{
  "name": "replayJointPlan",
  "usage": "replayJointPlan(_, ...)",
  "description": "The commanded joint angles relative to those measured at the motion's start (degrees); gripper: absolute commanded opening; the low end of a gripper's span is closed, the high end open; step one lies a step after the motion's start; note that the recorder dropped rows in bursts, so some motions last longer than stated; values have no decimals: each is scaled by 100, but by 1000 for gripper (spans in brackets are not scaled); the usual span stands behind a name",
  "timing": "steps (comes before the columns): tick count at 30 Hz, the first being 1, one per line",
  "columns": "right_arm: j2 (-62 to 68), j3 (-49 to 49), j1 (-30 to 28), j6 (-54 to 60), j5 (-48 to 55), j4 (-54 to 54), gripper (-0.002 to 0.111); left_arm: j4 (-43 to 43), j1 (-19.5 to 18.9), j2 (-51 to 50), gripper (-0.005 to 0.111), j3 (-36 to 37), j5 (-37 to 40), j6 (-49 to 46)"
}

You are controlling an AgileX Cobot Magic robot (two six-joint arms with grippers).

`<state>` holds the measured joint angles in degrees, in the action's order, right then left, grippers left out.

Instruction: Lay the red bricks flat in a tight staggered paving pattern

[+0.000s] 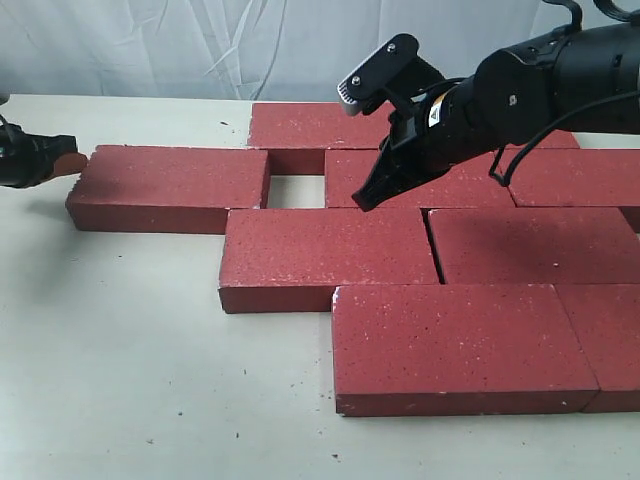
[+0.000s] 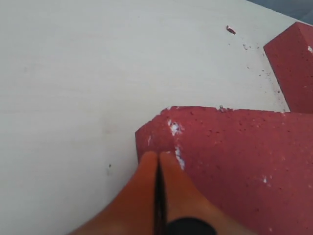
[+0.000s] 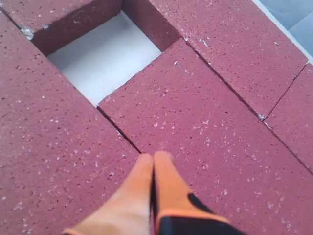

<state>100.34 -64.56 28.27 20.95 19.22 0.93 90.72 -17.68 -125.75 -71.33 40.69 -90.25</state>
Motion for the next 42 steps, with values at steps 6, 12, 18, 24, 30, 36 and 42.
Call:
replayJointPlan(6,-37,20,-31,42,-65,38,-1,-215,23,13,0,-3,326,167)
replayJointPlan(12,-37,20,-31,42,-65,38,-1,-256,23,13,0,-3,603,181)
replayJointPlan(18,-37,20,-31,42,-65,38,-1,-288,23,13,0,-3,704,181)
replayJointPlan(24,-37,20,-31,42,-65,38,-1,-413,-130,74,0,-3,275,475)
replayJointPlan(30,-37,20,-31,42,-109,38,-1,-1126,69,111,0,-3,-128,1029)
replayJointPlan(36,-37,20,-31,42,-139,38,-1,-1153,469,111,0,-3,-217,1041)
replayJointPlan(42,-37,20,-31,42,-139,38,-1,-1153,700,111,0,-14,-309,1041)
